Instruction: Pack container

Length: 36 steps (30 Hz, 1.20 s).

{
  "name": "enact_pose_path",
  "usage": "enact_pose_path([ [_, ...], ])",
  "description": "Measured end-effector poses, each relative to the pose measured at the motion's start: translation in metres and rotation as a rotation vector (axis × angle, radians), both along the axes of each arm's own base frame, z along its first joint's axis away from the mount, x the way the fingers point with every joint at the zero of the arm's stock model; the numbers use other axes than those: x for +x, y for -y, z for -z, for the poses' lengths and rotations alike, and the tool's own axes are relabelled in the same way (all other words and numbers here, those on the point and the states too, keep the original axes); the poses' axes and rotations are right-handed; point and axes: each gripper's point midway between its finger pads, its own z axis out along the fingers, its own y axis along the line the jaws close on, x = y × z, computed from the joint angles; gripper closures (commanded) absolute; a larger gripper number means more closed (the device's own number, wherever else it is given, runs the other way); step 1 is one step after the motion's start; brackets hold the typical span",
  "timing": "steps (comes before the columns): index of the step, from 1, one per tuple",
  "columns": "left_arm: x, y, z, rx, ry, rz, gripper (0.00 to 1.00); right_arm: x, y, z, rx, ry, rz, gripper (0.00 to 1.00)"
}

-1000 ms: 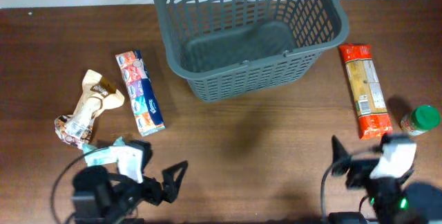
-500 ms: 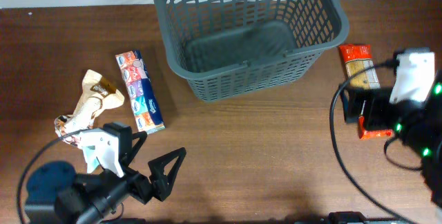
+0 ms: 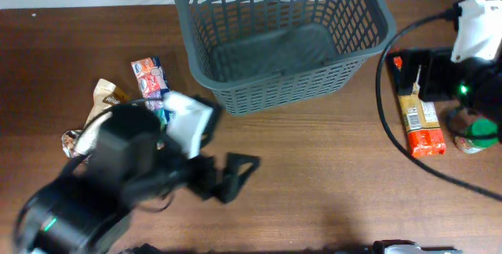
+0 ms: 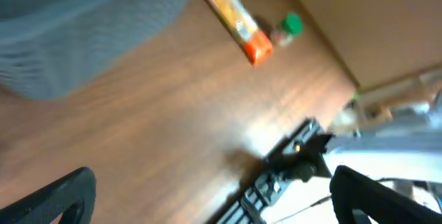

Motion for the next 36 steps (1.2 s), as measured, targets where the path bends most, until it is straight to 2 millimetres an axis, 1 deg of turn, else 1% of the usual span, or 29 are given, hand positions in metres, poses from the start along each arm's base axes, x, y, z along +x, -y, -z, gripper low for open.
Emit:
enact_pose_path([
  [3, 0.01, 0.015, 0.02, 0.044, -0.069, 0.027, 0.0, 0.006, -0.003, -0.005, 0.01, 0.026, -0.012, 0.01],
  [6, 0.017, 0.026, 0.04, 0.076, -0.148, 0.047, 0.01, 0.013, -0.009, -0.018, 0.034, 0.088, -0.043, 0.01],
  [12, 0.022, 0.038, 0.062, 0.107, -0.238, 0.073, 0.0, 0.027, -0.019, -0.039, 0.07, 0.185, -0.087, 0.01],
  [15, 0.017, 0.044, 0.065, 0.114, -0.25, 0.1, 0.0, 0.041, -0.022, -0.039, 0.093, 0.191, -0.097, 0.01],
  [18, 0.003, 0.056, 0.065, 0.123, -0.242, 0.155, 0.0, 0.065, -0.028, -0.024, 0.122, 0.152, -0.115, 0.01],
  [20, -0.008, 0.064, 0.064, 0.146, -0.223, 0.183, 0.01, 0.084, -0.031, -0.008, 0.144, 0.108, -0.122, 0.01],
  [22, -0.016, 0.071, 0.064, 0.175, -0.198, 0.19, 0.0, 0.105, -0.034, 0.016, 0.163, 0.048, -0.127, 0.0],
  [23, -0.019, 0.073, 0.064, 0.188, -0.187, 0.187, 0.0, 0.113, -0.034, 0.024, 0.167, 0.03, -0.129, 0.01],
  [26, -0.022, 0.075, 0.065, 0.22, -0.163, 0.164, 0.0, 0.136, -0.038, 0.048, 0.185, -0.017, -0.139, 0.08],
  [27, -0.021, 0.075, 0.066, 0.228, -0.158, 0.152, 0.0, 0.141, -0.039, 0.053, 0.195, -0.026, -0.147, 0.13],
  [28, -0.019, 0.074, 0.066, 0.234, -0.155, 0.139, 0.02, 0.144, -0.041, 0.057, 0.202, -0.031, -0.154, 0.23],
  [29, -0.017, 0.073, 0.067, 0.239, -0.151, 0.124, 0.11, 0.147, -0.043, 0.059, 0.21, -0.036, -0.162, 0.35],
  [30, -0.015, 0.071, 0.067, 0.245, -0.148, 0.108, 0.27, 0.148, -0.045, 0.061, 0.221, -0.04, -0.165, 0.45],
  [31, -0.013, 0.07, 0.068, 0.249, -0.147, 0.087, 0.5, 0.149, -0.045, 0.06, 0.228, -0.039, -0.167, 0.58],
  [32, -0.011, 0.068, 0.068, 0.255, -0.141, 0.072, 0.7, 0.15, -0.046, 0.06, 0.231, -0.035, -0.17, 0.64],
  [33, -0.008, 0.066, 0.069, 0.263, -0.134, 0.056, 0.84, 0.15, -0.047, 0.059, 0.236, -0.031, -0.17, 0.69],
  [34, -0.004, 0.063, 0.069, 0.273, -0.127, 0.027, 0.94, 0.151, -0.047, 0.058, 0.24, -0.029, -0.168, 0.72],
  [35, -0.001, 0.06, 0.07, 0.285, -0.121, 0.0, 0.98, 0.151, -0.046, 0.058, 0.246, -0.032, -0.16, 0.76],
  [36, 0.003, 0.057, 0.071, 0.297, -0.115, -0.032, 0.98, 0.151, -0.045, 0.058, 0.246, -0.034, -0.15, 0.8],
])
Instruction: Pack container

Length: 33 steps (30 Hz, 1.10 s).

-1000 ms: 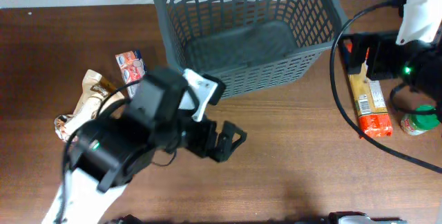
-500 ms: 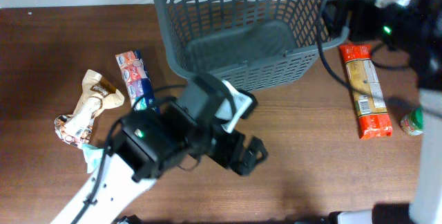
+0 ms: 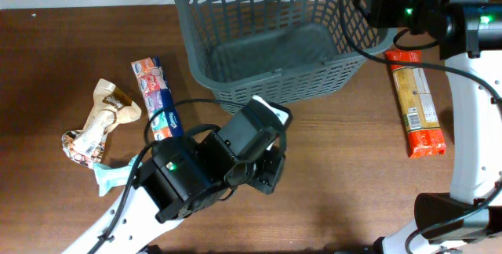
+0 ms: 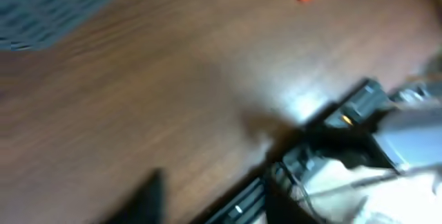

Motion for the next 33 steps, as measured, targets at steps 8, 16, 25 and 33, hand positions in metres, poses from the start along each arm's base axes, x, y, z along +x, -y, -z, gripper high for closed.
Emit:
enact_pose_path([
  [8, 0.033, -0.031, -0.001, 0.082, 0.102, -0.286, 0.98, 0.003, 0.029, 0.01, -0.056, -0.05, 0.188, 0.96],
  [16, 0.055, -0.035, 0.017, 0.146, 0.114, -0.434, 0.98, -0.001, 0.031, 0.018, -0.132, -0.082, 0.292, 0.96],
  [25, 0.066, -0.036, 0.026, 0.195, 0.136, -0.476, 0.98, -0.01, 0.007, 0.029, -0.173, -0.125, 0.262, 0.96],
  [33, 0.078, -0.035, 0.038, 0.246, 0.155, -0.501, 0.98, -0.01, 0.011, 0.082, -0.238, -0.301, 0.26, 0.96],
])
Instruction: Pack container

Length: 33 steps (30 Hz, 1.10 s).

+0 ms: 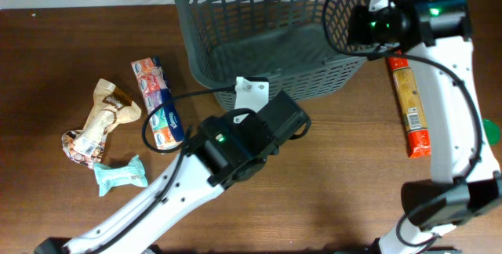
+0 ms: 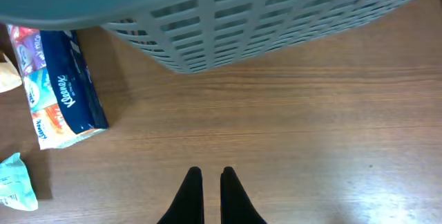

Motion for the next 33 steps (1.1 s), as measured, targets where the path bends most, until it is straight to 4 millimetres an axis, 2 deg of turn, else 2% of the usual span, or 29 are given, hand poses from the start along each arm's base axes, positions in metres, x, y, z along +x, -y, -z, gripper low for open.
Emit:
enact_pose_path([
  [4, 0.008, -0.003, 0.011, 0.03, -0.019, -0.025, 0.98, 0.002, 0.002, 0.013, -0.016, -0.037, 0.003, 0.96],
  [15, 0.036, -0.009, 0.006, -0.006, 0.033, -0.065, 0.98, -0.009, 0.012, 0.018, -0.079, -0.082, 0.013, 0.96],
  [22, 0.043, -0.008, 0.003, -0.009, 0.054, -0.059, 0.98, -0.011, 0.014, 0.019, -0.09, -0.094, 0.017, 0.96],
  [33, 0.057, -0.016, 0.017, 0.02, 0.034, -0.096, 0.98, -0.016, 0.016, 0.021, -0.097, -0.114, 0.014, 0.96],
])
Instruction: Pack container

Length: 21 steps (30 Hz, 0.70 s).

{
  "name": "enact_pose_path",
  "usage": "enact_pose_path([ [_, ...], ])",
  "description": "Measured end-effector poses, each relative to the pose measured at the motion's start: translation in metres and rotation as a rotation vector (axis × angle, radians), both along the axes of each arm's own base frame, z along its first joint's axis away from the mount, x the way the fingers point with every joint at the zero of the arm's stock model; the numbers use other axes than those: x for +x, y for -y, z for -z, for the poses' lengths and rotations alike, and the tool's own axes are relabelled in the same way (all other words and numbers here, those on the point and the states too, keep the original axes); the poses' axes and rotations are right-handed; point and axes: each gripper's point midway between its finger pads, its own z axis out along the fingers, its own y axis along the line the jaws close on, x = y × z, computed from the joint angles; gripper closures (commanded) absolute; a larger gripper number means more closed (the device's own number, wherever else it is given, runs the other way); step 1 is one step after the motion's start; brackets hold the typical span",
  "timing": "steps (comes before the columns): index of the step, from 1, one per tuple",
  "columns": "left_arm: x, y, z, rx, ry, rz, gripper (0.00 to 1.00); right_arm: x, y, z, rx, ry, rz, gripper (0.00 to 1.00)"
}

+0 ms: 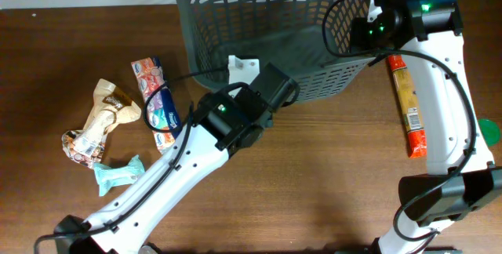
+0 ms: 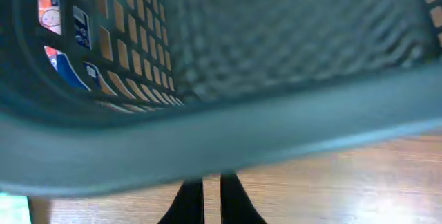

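The grey mesh basket (image 1: 267, 42) stands at the table's far middle. My left gripper (image 1: 281, 91) is at the basket's front wall. In the left wrist view its fingers (image 2: 190, 200) stand shut with a thin slit between them, and the left gripper's tips (image 2: 212, 182) are tucked under the blurred basket rim (image 2: 221, 141). My right gripper (image 1: 362, 33) hangs at the basket's right rim, its jaws hidden from above. A Kleenex tissue pack (image 1: 157, 101), a brown snack bag (image 1: 98, 121) and a teal packet (image 1: 118, 174) lie at the left.
A long orange and yellow package (image 1: 409, 105) lies right of the basket, under the right arm. A green cap (image 1: 492, 132) shows at the right edge. My left arm (image 1: 165, 183) runs across the front left of the brown table (image 1: 329, 183).
My left gripper has moved from the open table in front of the basket up to the basket's front wall, still shut. The right arm has barely shifted.
First my left arm was low at the front left with its fingers wide apart, and the right arm was at the right edge. Then the left was mid-table and the right by the basket's far right corner. Later the left was shut before the basket, now against it.
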Motion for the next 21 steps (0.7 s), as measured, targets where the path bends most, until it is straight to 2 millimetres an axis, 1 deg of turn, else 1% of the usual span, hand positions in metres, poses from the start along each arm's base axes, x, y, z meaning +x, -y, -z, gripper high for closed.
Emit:
enact_pose_path([
  [13, 0.021, -0.026, -0.002, 0.012, 0.015, -0.053, 0.98, -0.004, 0.001, 0.002, -0.004, -0.019, -0.003, 0.96],
  [19, 0.024, -0.031, -0.002, 0.019, 0.017, -0.056, 0.98, -0.005, 0.001, 0.002, -0.006, -0.023, -0.006, 0.96],
  [21, 0.024, -0.031, -0.002, 0.023, 0.016, -0.052, 0.96, -0.005, 0.001, 0.002, -0.007, -0.023, -0.008, 0.96],
])
